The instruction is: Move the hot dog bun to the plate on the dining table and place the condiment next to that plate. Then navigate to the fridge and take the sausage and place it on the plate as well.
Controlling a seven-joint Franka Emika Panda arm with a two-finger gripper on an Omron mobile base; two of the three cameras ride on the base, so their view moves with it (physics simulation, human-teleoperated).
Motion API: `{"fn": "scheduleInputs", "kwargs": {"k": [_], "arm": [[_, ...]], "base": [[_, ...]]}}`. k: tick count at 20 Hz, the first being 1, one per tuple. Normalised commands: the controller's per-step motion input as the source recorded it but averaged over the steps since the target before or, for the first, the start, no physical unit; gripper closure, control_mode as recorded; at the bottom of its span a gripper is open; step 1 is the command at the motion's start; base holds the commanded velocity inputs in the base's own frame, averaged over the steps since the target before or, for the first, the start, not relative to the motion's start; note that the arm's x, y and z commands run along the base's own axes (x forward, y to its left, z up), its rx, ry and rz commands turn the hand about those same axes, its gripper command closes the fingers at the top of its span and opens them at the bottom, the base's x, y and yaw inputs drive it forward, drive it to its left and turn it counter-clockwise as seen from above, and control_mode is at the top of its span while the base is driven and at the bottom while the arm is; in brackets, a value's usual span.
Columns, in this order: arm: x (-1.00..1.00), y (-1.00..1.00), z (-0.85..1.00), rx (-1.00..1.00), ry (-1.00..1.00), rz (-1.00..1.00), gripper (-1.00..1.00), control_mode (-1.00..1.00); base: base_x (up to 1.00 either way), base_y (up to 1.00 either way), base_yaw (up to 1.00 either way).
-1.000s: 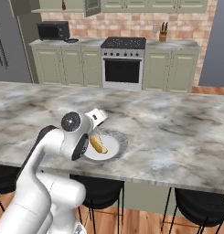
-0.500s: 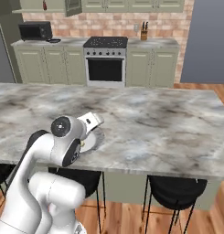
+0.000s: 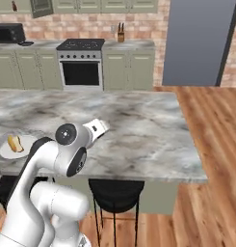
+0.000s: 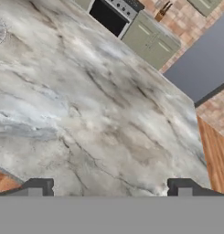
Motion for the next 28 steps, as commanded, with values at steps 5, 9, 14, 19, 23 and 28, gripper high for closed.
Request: {"fn": "scheduleInputs", "kwargs": {"k": [5, 9, 14, 19, 23, 28], "arm": [[0.0, 0.0, 0.0, 0.0, 0.0, 0.0, -1.0, 1.0], [0.0, 0.0, 0.0, 0.0, 0.0, 0.0, -1.0, 1.0], [0.0, 0.0, 0.0, 0.0, 0.0, 0.0, -1.0, 1.0], [0.0, 0.0, 0.0, 0.0, 0.0, 0.0, -1.0, 1.0], [0.0, 0.0, 0.0, 0.0, 0.0, 0.0, -1.0, 1.0], [0.0, 0.0, 0.0, 0.0, 0.0, 0.0, -1.0, 1.0]], "base": [[-0.03, -1.0, -0.14], [0.0, -1.0, -0.08], [0.11, -1.0, -0.04], [0.21, -1.0, 0.0], [0.28, -1.0, 0.0], [0.57, -1.0, 0.01]]}}
